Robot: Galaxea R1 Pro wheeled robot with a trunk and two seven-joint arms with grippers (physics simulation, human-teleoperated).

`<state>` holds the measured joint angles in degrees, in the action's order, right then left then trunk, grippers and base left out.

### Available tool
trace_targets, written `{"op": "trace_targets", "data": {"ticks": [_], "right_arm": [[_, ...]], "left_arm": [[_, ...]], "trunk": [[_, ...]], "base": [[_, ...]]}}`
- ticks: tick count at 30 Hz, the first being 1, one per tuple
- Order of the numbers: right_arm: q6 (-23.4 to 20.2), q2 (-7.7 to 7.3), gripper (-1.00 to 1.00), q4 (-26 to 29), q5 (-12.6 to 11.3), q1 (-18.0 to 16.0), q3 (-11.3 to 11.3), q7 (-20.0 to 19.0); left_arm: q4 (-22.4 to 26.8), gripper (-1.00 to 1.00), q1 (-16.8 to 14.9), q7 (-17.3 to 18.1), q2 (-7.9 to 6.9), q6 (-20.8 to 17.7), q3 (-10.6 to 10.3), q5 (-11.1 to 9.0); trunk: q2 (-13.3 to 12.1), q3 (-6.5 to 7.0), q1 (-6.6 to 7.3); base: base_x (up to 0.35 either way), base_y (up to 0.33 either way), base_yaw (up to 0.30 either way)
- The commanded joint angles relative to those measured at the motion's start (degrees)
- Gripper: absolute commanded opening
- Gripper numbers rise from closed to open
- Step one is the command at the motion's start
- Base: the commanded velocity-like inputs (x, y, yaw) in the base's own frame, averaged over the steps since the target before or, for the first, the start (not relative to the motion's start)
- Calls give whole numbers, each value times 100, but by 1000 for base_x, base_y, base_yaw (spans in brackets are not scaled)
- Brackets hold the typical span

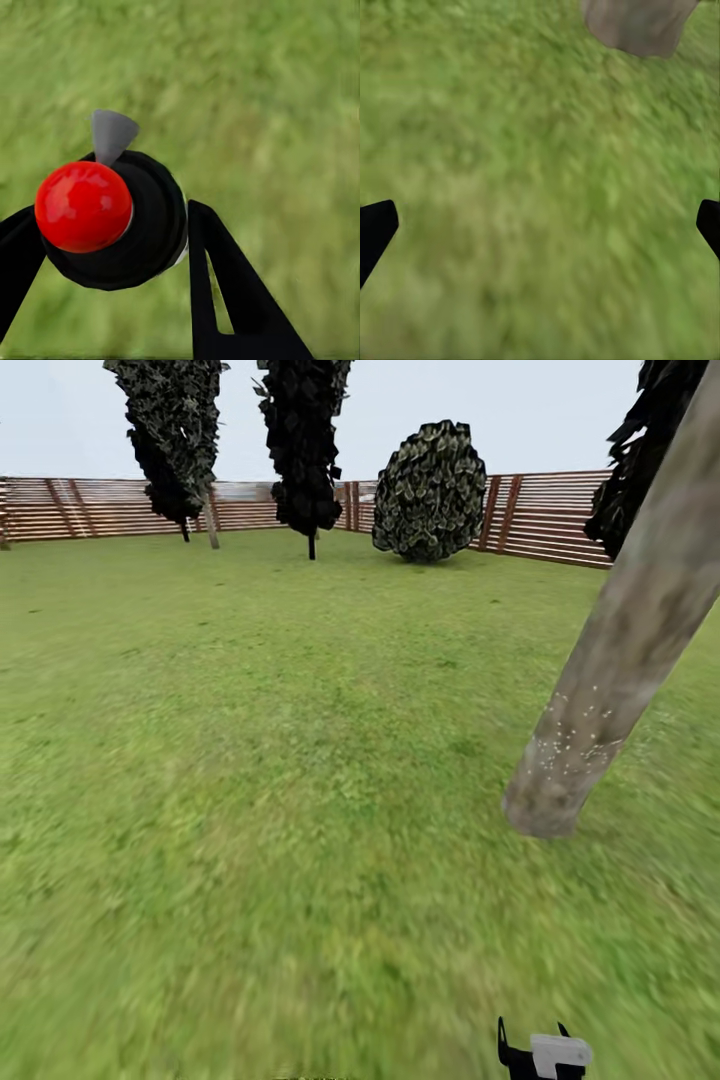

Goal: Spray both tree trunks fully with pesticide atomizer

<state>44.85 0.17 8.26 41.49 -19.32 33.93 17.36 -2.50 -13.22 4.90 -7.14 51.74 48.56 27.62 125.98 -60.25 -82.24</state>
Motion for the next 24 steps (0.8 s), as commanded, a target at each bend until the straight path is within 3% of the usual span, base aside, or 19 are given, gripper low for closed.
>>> {"op": "trace_targets", "data": {"ticks": [1,24], "right_arm": [[7,4,100,0,61,-2,26,40],[15,7,100,0,64,-2,25,39]], "left_arm": [[-22,-100,-6,55,-6,21,53,-12],[-22,-100,-5,55,-6,21,49,-12]], "trunk": [[2,-9,1],[2,-110,1]], "base": [[0,0,253],[0,0,253]]}}
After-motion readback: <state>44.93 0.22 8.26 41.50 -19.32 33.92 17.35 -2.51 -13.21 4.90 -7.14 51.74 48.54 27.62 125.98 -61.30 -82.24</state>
